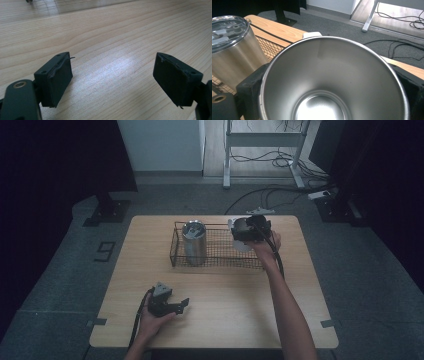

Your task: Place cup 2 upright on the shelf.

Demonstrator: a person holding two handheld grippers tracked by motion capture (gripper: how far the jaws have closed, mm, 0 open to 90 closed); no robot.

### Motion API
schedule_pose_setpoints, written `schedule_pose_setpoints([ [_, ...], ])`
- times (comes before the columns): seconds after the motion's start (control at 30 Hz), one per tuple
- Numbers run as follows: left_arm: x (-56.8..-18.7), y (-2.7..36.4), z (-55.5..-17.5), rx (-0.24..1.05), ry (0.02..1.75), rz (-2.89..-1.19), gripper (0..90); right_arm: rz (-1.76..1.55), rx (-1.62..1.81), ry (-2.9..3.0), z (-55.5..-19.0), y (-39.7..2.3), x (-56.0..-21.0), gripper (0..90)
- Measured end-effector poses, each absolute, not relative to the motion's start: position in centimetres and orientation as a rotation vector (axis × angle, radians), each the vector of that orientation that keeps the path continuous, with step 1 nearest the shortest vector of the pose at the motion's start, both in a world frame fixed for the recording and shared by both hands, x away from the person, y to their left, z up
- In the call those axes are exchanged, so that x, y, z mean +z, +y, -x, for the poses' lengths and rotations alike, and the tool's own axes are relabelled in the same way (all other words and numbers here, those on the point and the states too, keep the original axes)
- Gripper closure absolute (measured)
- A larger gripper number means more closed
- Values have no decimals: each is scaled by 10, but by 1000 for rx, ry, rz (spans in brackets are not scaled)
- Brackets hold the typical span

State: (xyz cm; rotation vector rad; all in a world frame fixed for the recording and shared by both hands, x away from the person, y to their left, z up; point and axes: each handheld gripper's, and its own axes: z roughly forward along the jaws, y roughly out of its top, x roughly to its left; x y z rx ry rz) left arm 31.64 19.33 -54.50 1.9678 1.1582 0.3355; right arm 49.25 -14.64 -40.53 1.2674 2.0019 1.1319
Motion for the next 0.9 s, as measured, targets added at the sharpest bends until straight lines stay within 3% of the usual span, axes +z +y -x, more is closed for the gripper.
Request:
schedule_pose_setpoints([
  [0.9,-545,193,-316,332,1155,-1971,160,-1344,1090,2010,-507,-155,-426,57],
])
